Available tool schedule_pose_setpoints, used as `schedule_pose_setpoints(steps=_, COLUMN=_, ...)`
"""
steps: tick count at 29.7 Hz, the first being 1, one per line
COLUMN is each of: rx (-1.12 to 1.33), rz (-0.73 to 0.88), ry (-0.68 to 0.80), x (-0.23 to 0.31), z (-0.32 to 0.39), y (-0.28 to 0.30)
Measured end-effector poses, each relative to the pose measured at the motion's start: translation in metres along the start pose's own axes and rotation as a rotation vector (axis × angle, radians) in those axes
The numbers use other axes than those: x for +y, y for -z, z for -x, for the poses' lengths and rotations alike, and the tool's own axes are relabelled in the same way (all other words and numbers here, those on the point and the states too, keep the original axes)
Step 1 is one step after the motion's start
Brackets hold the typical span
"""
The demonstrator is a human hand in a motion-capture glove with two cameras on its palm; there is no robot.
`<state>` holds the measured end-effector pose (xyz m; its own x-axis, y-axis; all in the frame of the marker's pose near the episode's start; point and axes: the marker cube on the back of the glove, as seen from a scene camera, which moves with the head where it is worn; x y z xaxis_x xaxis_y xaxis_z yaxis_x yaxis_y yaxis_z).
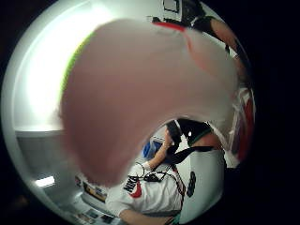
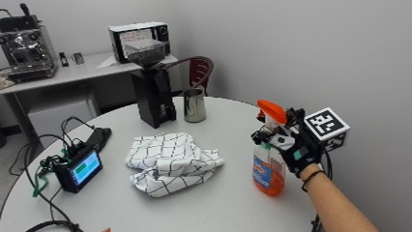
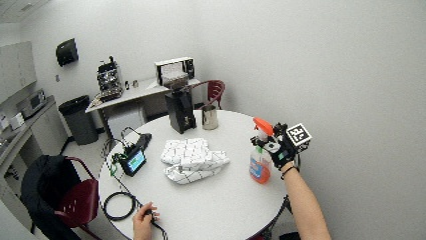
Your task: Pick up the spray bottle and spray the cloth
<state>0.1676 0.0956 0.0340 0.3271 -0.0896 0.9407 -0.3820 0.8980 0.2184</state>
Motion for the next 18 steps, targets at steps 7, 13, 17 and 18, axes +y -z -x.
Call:
schedule_pose_setpoints(steps=7, rx=0.018, rz=-0.048, ry=-0.023, x=0.013, z=-0.007, y=0.005)
schedule_pose_setpoints(steps=13, rx=-0.020, rz=-0.108, ry=-0.043, x=0.032, z=-0.022, y=0.014)
schedule_pose_setpoints(steps=17, rx=-0.035, rz=-0.149, ry=-0.073, x=0.051, z=-0.033, y=0.021)
schedule_pose_setpoints(steps=18, rx=-0.036, rz=-0.155, ry=-0.082, x=0.055, z=-0.035, y=0.023)
